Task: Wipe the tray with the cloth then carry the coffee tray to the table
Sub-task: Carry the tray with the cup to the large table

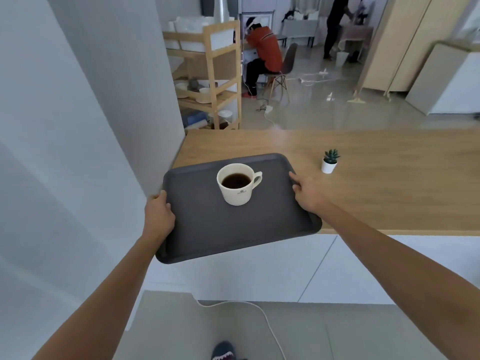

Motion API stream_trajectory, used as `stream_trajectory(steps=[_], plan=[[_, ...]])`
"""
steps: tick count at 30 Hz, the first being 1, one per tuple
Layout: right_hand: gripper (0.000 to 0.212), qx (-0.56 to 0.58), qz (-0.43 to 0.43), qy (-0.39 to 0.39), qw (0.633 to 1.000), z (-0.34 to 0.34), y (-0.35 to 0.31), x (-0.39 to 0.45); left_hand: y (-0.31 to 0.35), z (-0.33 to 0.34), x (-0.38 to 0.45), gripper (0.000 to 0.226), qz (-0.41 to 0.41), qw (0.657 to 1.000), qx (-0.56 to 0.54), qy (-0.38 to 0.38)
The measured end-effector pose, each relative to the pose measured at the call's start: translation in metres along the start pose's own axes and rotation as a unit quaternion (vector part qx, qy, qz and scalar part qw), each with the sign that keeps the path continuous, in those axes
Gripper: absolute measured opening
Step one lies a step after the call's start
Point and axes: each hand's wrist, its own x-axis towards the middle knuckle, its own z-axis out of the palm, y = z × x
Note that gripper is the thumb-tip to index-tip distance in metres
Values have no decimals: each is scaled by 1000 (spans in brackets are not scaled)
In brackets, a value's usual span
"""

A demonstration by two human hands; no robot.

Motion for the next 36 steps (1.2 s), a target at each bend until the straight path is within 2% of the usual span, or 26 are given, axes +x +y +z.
stream_trajectory(steps=[3, 11, 17, 25, 36], plan=[[49, -1, 35, 29, 999, 1, 28, 29, 9, 38, 45, 12, 32, 999, 8, -27], [48, -10, 130, 89, 987, 18, 81, 92, 34, 125, 139, 40, 68, 992, -9, -102], [49, -43, 174, 72, 981, 35, 115, 124, 37, 177, 167, 40, 57, 989, -18, -136], [48, -47, 192, 51, 979, 43, 154, 152, 46, 223, 179, 45, 46, 987, -17, -151], [47, -73, 147, 36, 986, 38, 168, 166, 48, 239, 175, 46, 32, 991, -21, -129]])
